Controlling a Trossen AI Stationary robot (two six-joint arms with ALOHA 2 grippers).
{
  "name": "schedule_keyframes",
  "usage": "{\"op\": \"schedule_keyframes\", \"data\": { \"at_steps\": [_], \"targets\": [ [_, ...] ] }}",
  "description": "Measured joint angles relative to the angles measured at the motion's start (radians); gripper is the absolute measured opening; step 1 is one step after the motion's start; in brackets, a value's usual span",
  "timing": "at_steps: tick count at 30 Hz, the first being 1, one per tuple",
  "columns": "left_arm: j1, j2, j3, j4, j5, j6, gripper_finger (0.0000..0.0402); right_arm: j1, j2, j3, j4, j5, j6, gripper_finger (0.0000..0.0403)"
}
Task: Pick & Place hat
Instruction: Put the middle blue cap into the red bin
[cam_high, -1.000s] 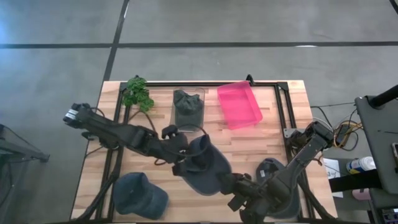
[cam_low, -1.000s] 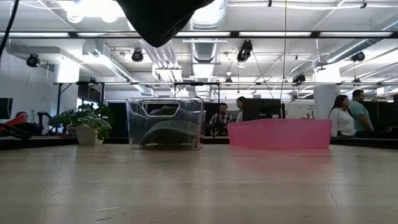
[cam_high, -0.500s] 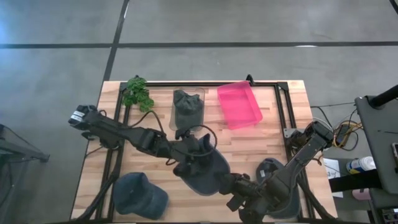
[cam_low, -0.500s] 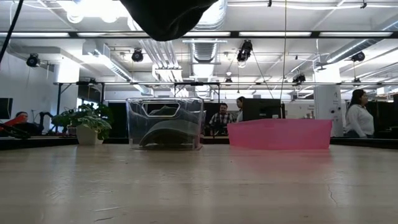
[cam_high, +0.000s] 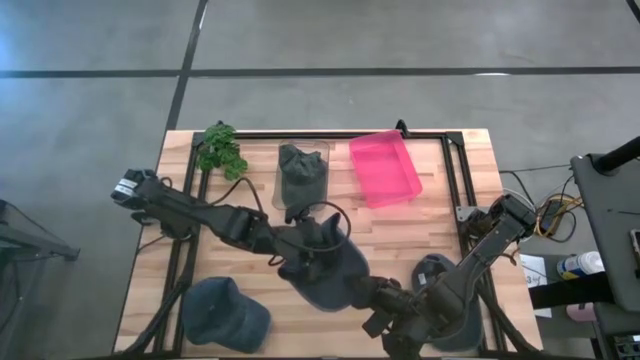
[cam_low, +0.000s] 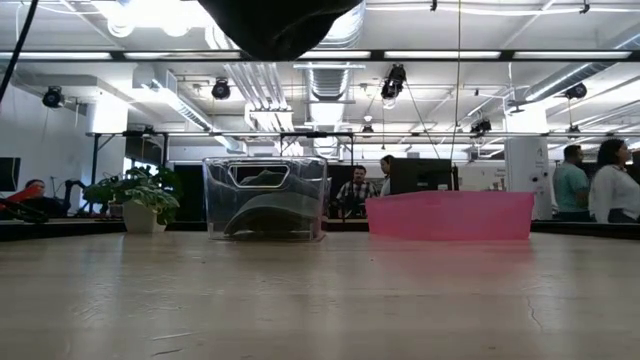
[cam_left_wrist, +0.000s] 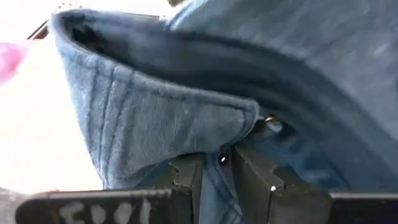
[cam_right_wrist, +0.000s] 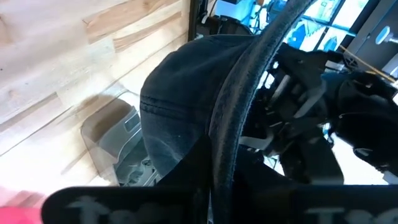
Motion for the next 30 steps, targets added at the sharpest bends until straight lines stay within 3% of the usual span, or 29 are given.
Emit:
{"op": "schedule_keyframes", "data": {
  "at_steps": [9, 20, 30],
  "targets": [
    [-0.013, -0.058, 0.039, -0.054, 0.004, 0.025, 0.0078, 0.000, 0.000, 0.000, -0.014, 0.028, 0.036, 0.0013],
    [-0.031, -0.214, 0.040, -0.151, -0.013, 0.010, 0.0078, 0.000, -0.001, 0.000, -0.046, 0.032, 0.071, 0.0013],
    [-0.032, -0.148, 0.021, -0.183, -0.015, 0.002, 0.0078, -0.030, -0.001, 0.000, -0.029, 0.028, -0.042, 0.0013]
  ]
}}
